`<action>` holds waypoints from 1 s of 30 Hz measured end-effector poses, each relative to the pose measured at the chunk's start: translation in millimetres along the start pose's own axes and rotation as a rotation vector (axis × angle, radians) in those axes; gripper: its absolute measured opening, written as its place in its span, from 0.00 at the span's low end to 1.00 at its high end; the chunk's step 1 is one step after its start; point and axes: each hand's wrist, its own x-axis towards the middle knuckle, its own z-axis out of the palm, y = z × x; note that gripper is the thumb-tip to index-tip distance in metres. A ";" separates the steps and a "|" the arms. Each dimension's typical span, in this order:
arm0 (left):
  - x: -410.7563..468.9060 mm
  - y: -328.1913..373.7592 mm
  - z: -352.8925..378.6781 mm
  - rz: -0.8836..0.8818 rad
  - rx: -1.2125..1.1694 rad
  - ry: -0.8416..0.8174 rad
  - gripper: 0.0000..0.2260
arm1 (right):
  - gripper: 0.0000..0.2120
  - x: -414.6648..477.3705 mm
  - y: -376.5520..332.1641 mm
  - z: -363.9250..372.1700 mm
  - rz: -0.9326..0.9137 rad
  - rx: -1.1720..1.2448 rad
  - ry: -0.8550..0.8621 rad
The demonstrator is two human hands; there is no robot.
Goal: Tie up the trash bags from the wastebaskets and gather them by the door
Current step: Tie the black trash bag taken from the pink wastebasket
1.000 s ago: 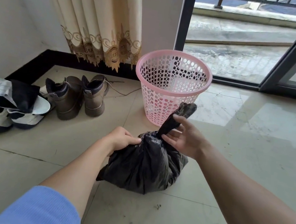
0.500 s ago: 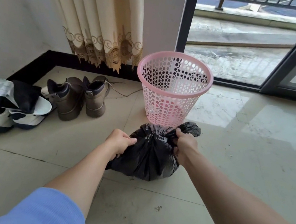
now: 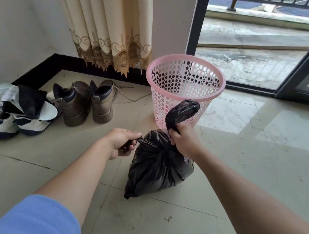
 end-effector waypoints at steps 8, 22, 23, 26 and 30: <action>-17.2 41.3 3.0 0.323 -0.102 -0.075 0.02 | 0.23 -9.9 5.3 13.2 0.043 -0.535 -0.300; 0.4 12.1 9.0 -0.016 -0.065 0.114 0.20 | 0.19 -18.8 10.9 31.7 -0.075 -0.369 -0.238; 1.6 10.5 12.8 0.007 -0.121 0.051 0.13 | 0.17 -19.3 9.5 32.8 -0.083 -0.312 -0.268; 7.1 21.1 12.3 0.120 -0.490 0.052 0.03 | 0.18 -19.2 6.2 31.8 -0.052 -0.055 -0.245; 6.7 23.5 5.7 0.201 -0.651 0.017 0.08 | 0.21 -8.4 7.4 16.5 0.227 0.264 -0.134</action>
